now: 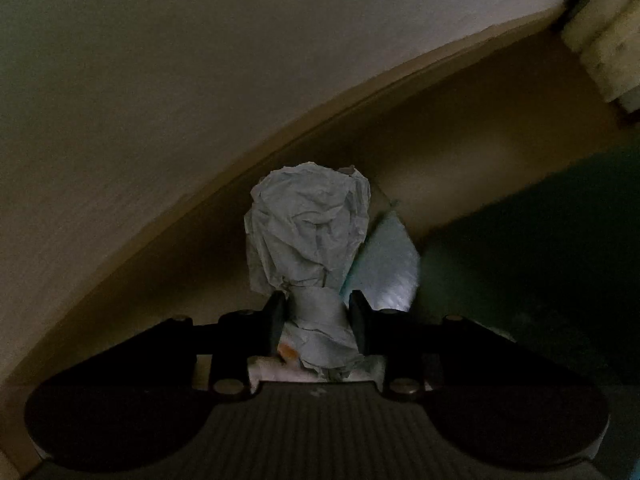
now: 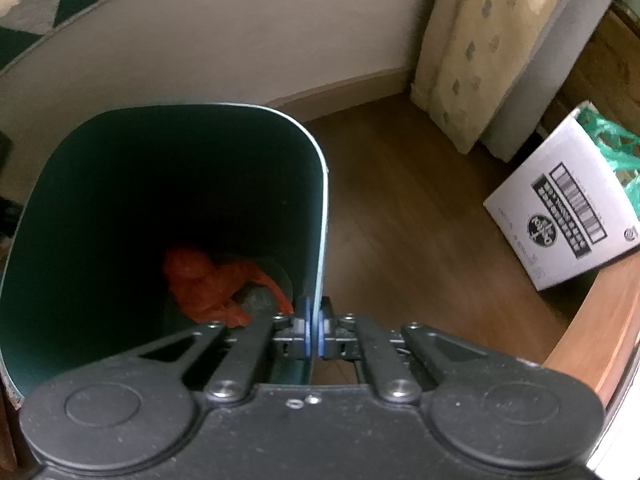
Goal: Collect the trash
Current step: 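Carry the tissue over the wastebasket and open the left tool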
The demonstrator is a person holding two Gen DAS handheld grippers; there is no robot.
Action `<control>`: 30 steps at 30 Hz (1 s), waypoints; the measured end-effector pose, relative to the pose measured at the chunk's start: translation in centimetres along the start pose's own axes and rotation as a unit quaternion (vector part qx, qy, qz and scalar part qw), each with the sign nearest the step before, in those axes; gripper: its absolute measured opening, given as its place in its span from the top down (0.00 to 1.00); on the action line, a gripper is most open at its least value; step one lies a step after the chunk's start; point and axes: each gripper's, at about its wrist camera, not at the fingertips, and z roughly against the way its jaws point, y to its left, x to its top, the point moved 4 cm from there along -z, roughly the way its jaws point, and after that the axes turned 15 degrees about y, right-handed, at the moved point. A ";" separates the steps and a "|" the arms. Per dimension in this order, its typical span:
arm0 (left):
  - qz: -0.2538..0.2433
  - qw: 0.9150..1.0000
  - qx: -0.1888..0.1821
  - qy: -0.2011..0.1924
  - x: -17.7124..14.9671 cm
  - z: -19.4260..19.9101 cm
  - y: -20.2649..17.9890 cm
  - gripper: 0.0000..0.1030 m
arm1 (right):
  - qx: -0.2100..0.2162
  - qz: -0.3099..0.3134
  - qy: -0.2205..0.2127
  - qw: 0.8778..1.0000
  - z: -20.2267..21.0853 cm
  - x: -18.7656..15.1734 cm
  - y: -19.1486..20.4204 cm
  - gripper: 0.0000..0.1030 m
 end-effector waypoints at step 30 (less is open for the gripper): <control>-0.183 0.978 -0.090 -0.049 -11.5 14.1 -15.5 0.68 | -0.086 0.055 -0.021 0.995 4.2 -1.0 2.9 0.99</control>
